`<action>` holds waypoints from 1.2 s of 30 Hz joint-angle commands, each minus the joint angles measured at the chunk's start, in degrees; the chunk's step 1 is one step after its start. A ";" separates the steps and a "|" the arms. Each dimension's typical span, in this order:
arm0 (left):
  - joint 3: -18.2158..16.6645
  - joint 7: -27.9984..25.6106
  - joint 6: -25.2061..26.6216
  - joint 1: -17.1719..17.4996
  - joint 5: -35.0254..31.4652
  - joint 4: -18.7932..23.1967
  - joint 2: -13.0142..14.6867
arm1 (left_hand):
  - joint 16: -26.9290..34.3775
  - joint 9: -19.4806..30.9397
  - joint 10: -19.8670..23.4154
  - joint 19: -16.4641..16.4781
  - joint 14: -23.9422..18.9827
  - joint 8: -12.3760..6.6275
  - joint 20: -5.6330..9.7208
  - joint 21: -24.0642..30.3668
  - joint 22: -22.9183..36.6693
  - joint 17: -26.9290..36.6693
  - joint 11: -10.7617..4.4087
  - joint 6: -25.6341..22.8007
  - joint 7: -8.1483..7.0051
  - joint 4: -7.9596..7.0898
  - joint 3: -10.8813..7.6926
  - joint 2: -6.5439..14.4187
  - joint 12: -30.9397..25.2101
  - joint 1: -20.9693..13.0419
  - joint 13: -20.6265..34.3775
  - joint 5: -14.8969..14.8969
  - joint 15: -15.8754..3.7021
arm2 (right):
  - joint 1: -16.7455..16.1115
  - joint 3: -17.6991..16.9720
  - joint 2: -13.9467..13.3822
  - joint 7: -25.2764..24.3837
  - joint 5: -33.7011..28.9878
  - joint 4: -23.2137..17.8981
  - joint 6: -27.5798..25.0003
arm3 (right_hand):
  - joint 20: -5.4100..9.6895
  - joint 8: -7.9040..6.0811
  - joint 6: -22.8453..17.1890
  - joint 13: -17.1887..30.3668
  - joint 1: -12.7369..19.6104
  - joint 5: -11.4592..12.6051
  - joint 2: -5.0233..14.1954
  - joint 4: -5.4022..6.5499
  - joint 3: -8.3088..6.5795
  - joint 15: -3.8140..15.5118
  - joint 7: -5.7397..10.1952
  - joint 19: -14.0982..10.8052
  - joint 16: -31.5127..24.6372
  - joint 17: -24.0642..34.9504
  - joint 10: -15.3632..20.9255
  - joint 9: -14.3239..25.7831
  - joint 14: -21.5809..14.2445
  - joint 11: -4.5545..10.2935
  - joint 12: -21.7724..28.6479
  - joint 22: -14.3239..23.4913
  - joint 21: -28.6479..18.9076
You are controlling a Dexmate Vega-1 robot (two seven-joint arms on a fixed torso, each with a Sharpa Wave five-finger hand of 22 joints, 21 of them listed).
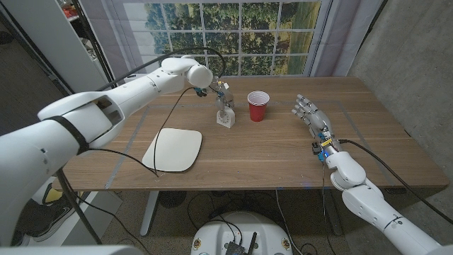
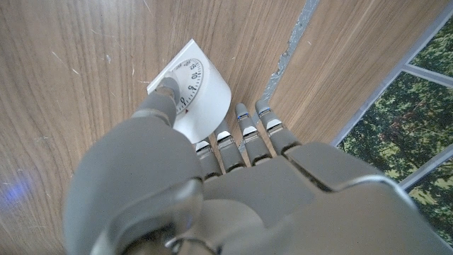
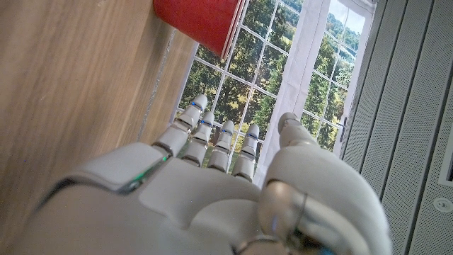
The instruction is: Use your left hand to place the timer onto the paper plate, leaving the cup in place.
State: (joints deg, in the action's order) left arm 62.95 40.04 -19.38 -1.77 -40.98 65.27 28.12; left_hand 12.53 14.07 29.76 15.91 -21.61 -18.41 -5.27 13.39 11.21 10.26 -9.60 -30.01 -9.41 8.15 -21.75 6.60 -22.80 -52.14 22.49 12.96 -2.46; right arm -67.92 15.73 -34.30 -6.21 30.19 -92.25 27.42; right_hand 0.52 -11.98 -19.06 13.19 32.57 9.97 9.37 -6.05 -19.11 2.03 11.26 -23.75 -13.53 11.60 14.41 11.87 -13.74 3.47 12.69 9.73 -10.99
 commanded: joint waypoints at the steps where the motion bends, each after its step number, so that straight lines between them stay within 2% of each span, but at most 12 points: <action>1: -0.39 -1.71 0.06 0.31 0.88 0.78 0.62 | 0.48 0.69 1.79 0.87 -1.68 -0.99 0.01 0.56 0.24 0.19 -1.36 -1.87 0.28 0.04 -0.95 1.73 -0.85 -1.07 0.94 -0.10 -7.03 | 0.72 0.30 0.33 0.57 0.17 1.04 0.47 | -0.33 -0.06 -0.30 0.22 0.06 0.21 0.55 0.02 0.28 5.41 -0.32 -0.26 -0.33 0.32 0.80 0.10 -0.22 -0.14 0.13 0.16 -0.15; 2: -0.53 -1.80 0.08 0.35 0.90 1.15 0.83 | 0.60 0.83 1.98 0.99 -2.16 -1.24 0.08 0.63 0.26 0.22 -1.47 -2.33 0.24 0.00 -0.98 1.79 -0.94 -1.14 1.15 -0.12 -7.20 | 0.80 0.34 0.34 0.62 0.16 1.10 0.47 | -0.33 -0.06 -0.33 0.23 0.07 0.21 0.55 0.02 0.29 5.38 -0.93 -0.27 -0.34 0.32 0.84 0.10 -0.25 0.07 0.13 0.16 -0.15; 6: -1.32 -1.23 0.51 0.47 1.40 2.76 1.61 | 0.57 1.19 2.80 1.34 -2.58 -1.75 0.26 0.82 0.32 0.27 -1.89 -3.26 0.46 0.00 -1.21 2.09 -1.27 -1.52 1.64 -0.14 -7.29 | 1.05 0.44 0.44 0.60 0.11 1.20 0.41 | -0.38 -0.07 -0.41 0.24 0.02 0.20 0.55 0.06 0.32 5.38 -1.30 -0.27 -0.35 0.34 0.90 0.10 -0.24 -0.23 0.13 0.16 -0.16; 23: -6.79 7.14 1.63 0.07 6.34 12.79 6.33 | 0.29 1.96 3.83 1.67 -2.84 -2.25 0.36 1.12 0.46 0.42 -1.93 -3.76 0.66 -0.32 -1.68 2.71 -1.69 -2.02 2.79 -0.24 -7.55 | 3.23 1.39 0.80 1.99 0.43 2.86 0.14 | -0.41 -0.02 -0.49 0.27 -0.13 0.19 0.57 0.18 0.42 5.31 -1.32 -0.29 -0.38 0.39 0.94 0.10 -0.24 -0.23 0.09 0.16 -0.17; 36: -12.62 13.37 4.91 2.47 9.61 25.24 12.07 | 0.15 2.29 3.62 1.63 -2.85 -2.34 0.40 1.21 0.53 0.50 -1.85 -3.70 1.03 -0.62 -1.63 2.64 -1.67 -1.87 3.57 -0.39 -7.52 | 3.40 1.46 0.42 1.55 -0.15 2.28 -0.20 | -0.44 0.02 -0.51 0.28 -0.13 0.21 0.60 0.19 0.42 5.31 -1.20 -0.31 -0.38 0.39 1.03 0.10 -0.24 -0.30 0.09 0.16 -0.18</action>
State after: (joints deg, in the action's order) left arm 55.27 48.53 -16.73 -1.15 -34.16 80.40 35.64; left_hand 12.53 16.15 32.03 17.03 -24.06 -20.39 -4.93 14.22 11.61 10.55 -10.33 -33.45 -8.77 8.45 -22.71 8.84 -24.17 -53.92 24.87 12.52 -2.66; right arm -64.89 17.01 -33.63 -4.56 30.46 -89.74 27.63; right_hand 0.52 -11.98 -19.43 13.18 32.57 9.97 9.36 -5.82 -18.88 2.03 10.19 -23.75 -13.53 11.87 15.03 11.85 -13.74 3.48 12.69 9.73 -10.99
